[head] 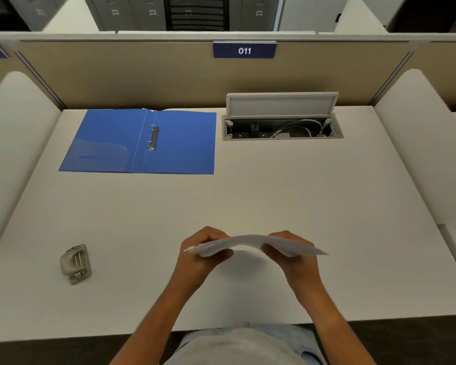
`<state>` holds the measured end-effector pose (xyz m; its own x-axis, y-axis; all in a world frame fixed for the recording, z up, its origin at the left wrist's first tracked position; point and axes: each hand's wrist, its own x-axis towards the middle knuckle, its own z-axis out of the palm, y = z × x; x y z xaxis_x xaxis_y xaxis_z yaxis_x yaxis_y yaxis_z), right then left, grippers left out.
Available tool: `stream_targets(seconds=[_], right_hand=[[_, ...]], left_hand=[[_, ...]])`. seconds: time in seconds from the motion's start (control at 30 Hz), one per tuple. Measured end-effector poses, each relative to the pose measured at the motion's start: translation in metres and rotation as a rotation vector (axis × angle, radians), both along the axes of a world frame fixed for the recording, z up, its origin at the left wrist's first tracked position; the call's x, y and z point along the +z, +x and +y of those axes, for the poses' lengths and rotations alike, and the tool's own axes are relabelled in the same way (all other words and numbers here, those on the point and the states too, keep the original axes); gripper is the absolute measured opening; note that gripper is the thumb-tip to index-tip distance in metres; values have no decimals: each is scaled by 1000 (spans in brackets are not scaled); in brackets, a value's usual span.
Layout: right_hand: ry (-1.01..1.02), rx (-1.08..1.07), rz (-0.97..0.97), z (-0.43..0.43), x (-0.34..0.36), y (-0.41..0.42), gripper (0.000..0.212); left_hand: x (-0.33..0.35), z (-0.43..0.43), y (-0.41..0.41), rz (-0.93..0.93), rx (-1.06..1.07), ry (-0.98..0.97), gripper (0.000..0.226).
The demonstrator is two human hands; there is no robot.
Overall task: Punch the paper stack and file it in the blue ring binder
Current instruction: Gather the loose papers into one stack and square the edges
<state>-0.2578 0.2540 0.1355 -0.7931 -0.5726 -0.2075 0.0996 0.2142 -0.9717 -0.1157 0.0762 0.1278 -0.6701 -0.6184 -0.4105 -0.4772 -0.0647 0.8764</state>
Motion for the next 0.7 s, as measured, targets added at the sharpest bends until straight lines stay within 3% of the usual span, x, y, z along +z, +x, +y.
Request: stream_targets(seconds=[0.1, 0.3, 0.43, 0.7], right_hand=[[18, -78, -101, 3, -16, 10, 30], [-26, -136, -44, 15, -20, 17, 33], [35, -104, -65, 13, -29, 22, 34], [-23, -20, -38, 18, -20, 7, 18]], left_hand=[[-24, 6, 1, -1, 41, 22, 35], [-23, 12, 6, 111, 87, -27, 32], [-27, 18, 7, 108, 150, 1, 45], [-34, 10, 12, 334, 15, -208, 13]])
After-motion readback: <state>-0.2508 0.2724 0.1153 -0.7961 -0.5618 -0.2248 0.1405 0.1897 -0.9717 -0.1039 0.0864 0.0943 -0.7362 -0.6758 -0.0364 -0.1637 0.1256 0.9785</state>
